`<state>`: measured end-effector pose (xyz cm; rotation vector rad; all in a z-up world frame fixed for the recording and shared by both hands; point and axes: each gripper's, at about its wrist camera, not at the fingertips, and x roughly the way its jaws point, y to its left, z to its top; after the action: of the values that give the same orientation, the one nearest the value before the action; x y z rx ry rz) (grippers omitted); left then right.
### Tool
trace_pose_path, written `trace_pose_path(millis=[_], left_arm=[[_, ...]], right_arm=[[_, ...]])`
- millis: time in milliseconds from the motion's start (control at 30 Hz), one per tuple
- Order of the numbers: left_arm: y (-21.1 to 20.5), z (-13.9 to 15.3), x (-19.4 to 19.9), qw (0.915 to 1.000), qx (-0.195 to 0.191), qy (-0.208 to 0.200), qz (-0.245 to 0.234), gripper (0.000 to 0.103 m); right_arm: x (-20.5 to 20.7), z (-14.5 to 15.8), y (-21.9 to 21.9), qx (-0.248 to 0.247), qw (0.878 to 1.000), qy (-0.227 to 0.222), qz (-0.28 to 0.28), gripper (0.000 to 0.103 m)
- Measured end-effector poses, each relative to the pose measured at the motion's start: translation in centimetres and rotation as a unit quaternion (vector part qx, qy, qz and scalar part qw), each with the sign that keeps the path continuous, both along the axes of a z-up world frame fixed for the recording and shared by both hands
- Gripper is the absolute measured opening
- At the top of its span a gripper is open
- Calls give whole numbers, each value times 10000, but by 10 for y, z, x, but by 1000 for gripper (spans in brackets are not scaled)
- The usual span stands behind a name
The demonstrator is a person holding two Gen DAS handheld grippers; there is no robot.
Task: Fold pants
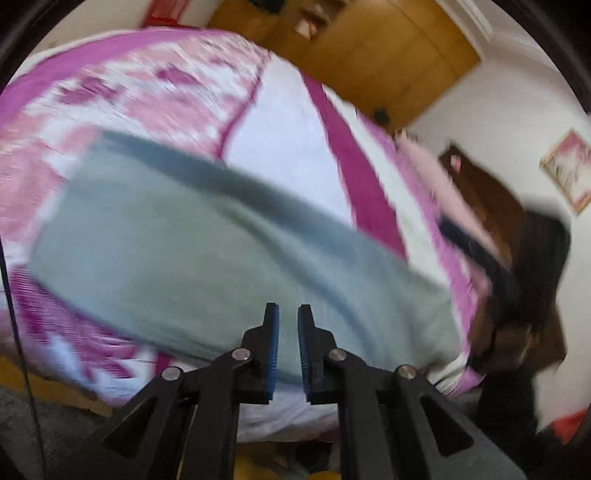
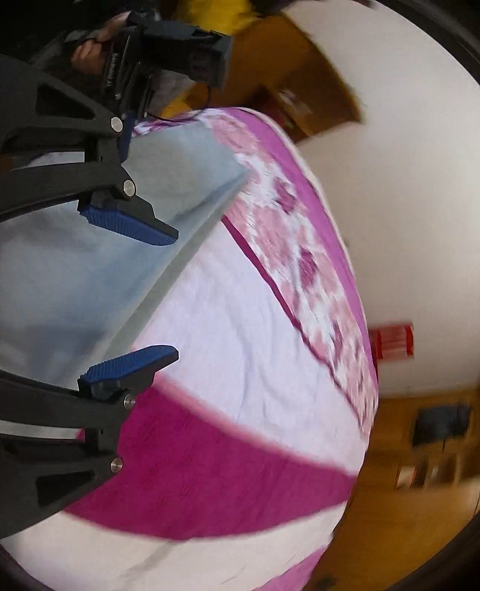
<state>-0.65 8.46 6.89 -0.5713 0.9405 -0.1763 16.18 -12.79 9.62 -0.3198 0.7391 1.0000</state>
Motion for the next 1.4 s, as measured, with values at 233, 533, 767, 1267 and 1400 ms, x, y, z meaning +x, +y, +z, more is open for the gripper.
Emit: trace_pose_path(millis=[233,533,767,1267,1400], left_arm=[[-21,-37,20,9979,140,553,-317,9],[-30,-41,11,9962,441,557,-502,9],[-3,-27,17,9985,-142,497,-151,10],[-117,-42,42,9690,445,815,-2289,13],[-125,-37,46,9644,757,852,-2386,14]], right_arm=[[15,-45,32,-578,9960,667,-154,2],[29,-57,48,-672,9925,718,-720,6],[35,-21,-42,-160,9934,606,-960,34],[38,-65,-133,-306,9808,489,-1864,2],[44,-73,-137,-207,9739,732,-2139,5]])
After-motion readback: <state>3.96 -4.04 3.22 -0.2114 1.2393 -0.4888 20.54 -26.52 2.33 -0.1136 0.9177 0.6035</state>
